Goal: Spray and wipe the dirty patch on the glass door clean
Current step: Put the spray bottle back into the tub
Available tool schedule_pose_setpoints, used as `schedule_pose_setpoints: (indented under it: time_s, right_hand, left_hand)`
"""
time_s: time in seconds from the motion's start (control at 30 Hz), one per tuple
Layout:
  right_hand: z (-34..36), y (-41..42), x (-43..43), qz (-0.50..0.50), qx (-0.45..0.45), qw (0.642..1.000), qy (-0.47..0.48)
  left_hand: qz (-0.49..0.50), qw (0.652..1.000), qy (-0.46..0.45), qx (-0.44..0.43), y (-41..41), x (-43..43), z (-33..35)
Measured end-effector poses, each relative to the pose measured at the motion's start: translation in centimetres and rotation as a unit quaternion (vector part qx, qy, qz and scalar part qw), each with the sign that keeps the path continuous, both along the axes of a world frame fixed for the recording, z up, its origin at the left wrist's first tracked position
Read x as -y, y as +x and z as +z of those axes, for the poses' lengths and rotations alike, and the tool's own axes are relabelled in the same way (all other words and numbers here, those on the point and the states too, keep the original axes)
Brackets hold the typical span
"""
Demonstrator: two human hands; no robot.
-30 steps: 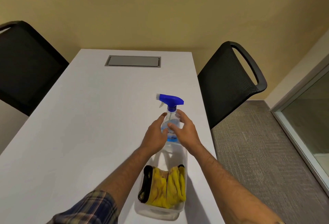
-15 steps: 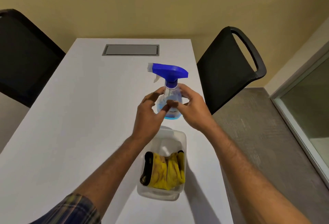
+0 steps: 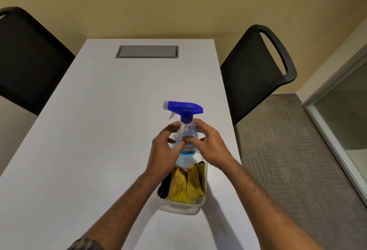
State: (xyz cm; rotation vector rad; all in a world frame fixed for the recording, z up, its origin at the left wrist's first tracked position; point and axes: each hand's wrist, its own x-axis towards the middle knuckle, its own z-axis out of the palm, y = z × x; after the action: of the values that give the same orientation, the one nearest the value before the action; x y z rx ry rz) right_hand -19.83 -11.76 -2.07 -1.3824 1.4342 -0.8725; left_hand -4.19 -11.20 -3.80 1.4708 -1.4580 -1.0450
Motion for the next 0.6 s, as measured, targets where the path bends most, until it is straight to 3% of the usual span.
schedule_pose_setpoints:
  time_s: [0.6]
  right_hand:
    - [-5.2,1.1,-0.8,-0.027,-0.03,0.999,0.034]
  left_hand:
    - [-0.001,0.999,0.044,0.032,0.2,-0.9,-4.4]
